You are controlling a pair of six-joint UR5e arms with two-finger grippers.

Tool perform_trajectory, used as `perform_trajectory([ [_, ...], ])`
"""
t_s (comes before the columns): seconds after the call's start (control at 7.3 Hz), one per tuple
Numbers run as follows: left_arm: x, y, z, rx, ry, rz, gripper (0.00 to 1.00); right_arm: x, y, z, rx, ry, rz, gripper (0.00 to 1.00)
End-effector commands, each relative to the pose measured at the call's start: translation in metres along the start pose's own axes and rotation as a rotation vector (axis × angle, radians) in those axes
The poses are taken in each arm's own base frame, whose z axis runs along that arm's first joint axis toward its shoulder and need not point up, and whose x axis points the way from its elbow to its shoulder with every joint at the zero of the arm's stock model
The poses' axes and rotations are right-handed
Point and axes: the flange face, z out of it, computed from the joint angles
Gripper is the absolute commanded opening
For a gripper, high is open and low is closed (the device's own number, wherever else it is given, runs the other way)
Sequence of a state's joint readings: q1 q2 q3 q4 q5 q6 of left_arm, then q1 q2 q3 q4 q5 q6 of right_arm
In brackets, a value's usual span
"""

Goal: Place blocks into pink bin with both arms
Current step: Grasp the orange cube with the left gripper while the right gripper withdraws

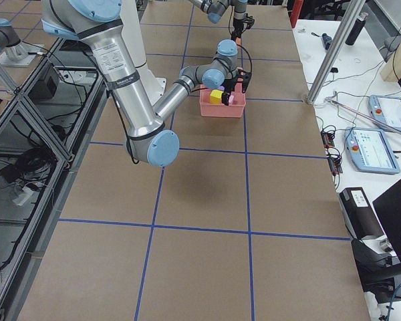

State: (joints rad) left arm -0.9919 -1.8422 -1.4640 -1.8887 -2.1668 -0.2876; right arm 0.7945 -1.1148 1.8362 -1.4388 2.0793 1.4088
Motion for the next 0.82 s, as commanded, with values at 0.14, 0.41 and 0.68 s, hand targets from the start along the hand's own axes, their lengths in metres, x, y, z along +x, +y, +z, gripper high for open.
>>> perform_trajectory([
  [0.14, 0.016, 0.002, -0.008, -0.024, 0.100, -0.028, 0.00, 0.034, -0.036, -0.023, 0.015, 0.004, 0.006, 1.00],
  [0.41, 0.072, -0.010, -0.066, -0.002, 0.275, -0.146, 0.00, 0.080, -0.083, -0.048, -0.007, 0.015, -0.071, 1.00],
  [0.68, 0.134, -0.035, -0.139, 0.039, 0.386, -0.284, 0.00, 0.148, -0.102, -0.049, -0.027, 0.058, -0.159, 1.00],
])
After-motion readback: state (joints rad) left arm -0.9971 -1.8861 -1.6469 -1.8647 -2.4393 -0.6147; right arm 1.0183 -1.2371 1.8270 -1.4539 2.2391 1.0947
